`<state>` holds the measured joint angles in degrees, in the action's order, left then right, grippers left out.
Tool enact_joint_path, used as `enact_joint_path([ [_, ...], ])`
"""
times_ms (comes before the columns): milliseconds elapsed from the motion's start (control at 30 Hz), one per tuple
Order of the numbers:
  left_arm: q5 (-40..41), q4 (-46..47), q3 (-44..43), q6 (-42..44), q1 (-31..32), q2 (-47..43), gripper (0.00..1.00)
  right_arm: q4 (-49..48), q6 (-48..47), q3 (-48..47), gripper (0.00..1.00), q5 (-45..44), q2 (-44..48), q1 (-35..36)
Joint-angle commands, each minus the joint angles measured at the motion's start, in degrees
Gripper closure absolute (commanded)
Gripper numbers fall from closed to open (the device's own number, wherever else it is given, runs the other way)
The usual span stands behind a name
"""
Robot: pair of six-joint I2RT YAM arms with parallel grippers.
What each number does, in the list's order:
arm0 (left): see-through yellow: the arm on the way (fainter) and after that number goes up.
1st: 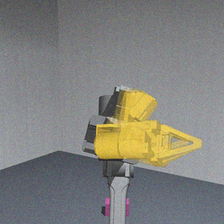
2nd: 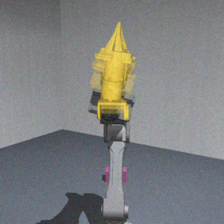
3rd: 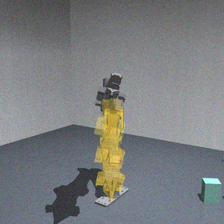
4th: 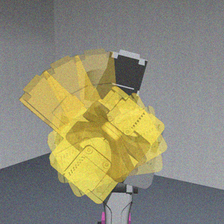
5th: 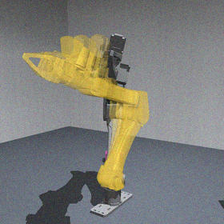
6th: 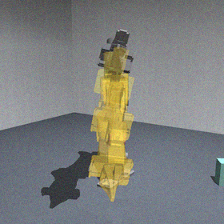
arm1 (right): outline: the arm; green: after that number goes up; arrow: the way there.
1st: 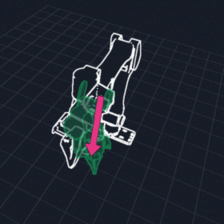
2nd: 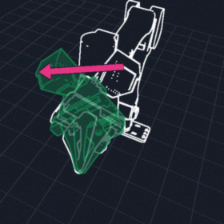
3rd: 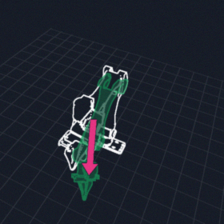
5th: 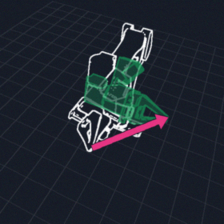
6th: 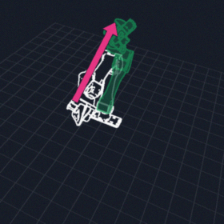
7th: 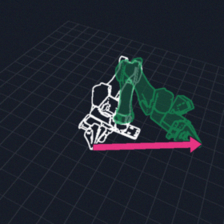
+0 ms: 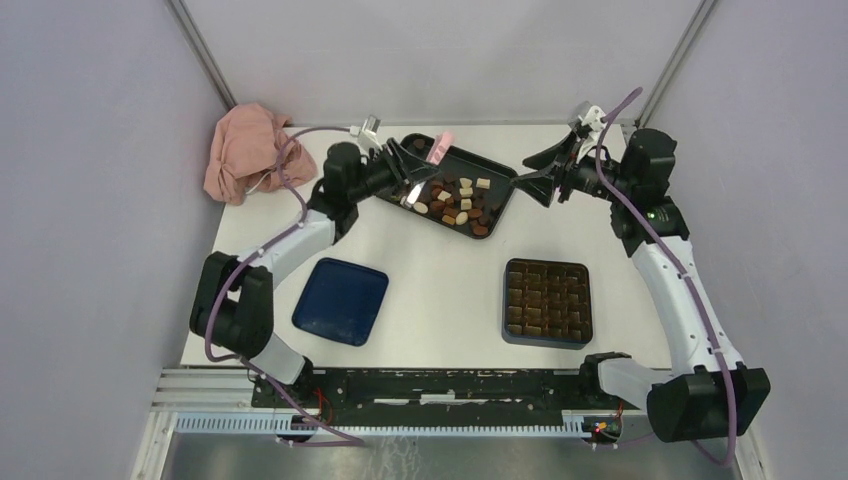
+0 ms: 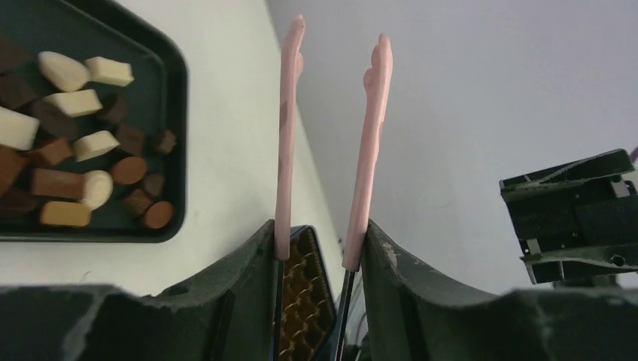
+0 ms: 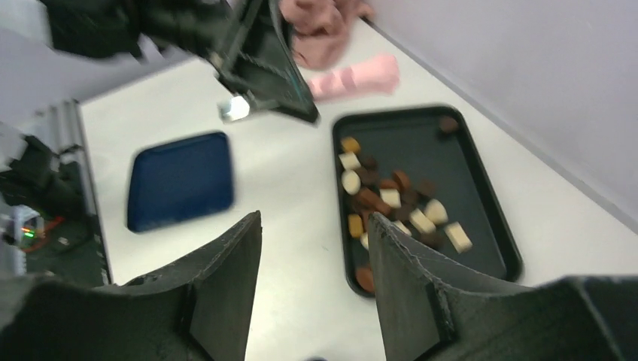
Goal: Pack the chocolate
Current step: Adjust the clamp, then pick up the fake chocolate from the plate.
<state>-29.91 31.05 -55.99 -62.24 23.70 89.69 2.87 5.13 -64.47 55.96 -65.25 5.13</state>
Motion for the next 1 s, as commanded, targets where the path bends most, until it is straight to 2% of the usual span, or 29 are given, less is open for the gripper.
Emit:
enact_joint_path([
  [0,-6.40,-42.82,-14.77,23.47,-1.98,1.63,0.51,25.80,-22.29,-3.99,0.41,-4.24,-2.05,-2.87],
  [200,-0.47,-69.46,-32.33,38.26,-2.20,10.48,0.51,28.40,-25.60,-0.60,0.41,-6.81,-1.71,-4.77],
  [333,4.30,-81.80,-42.77,44.18,-2.17,16.52,0.51,23.10,-22.54,5.95,0.41,-7.10,0.02,-6.34],
  [433,7.80,-86.21,-48.27,46.85,-2.10,20.15,0.51,18.50,-20.99,11.66,0.41,-7.00,1.90,-6.45],
  [633,14.74,-92.66,-56.20,50.65,-0.18,27.70,0.51,16.45,-23.88,17.09,0.41,-6.65,2.69,-6.58],
  [767,17.83,-95.20,-61.56,50.86,1.22,31.17,0.51,12.53,-23.42,18.91,0.41,-4.66,1.25,-6.64],
  [967,21.84,-95.86,-64.59,52.27,1.30,33.19,0.51,10.43,-25.41,18.86,0.41,-1.66,-3.39,-6.71],
])
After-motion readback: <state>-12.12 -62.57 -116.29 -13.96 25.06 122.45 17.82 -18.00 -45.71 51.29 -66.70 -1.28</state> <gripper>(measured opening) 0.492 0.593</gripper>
